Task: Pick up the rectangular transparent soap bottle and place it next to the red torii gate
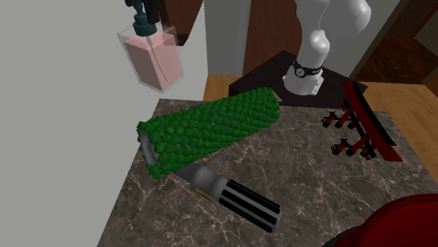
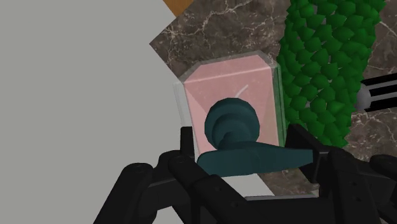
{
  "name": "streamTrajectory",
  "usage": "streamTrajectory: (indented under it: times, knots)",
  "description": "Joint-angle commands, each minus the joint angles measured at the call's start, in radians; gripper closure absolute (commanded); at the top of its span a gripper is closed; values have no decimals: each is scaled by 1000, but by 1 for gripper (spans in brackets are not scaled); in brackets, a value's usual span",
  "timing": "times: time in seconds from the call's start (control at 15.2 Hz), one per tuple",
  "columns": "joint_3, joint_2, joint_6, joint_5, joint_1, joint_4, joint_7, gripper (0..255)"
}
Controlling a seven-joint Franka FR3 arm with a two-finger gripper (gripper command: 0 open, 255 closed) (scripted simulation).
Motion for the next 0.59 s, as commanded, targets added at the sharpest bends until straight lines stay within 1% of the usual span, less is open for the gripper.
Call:
streamTrajectory:
  times: [0.0, 0.33, 0.4, 0.53]
  knots:
    - [-1, 19, -39, 0, 0, 59, -7, 255]
    - [-3, 86, -146, -1, 2, 235, -26, 255]
    - [2, 38, -123, -4, 16, 159, -4, 255]
    - [14, -40, -91, -7, 44, 42, 40, 255]
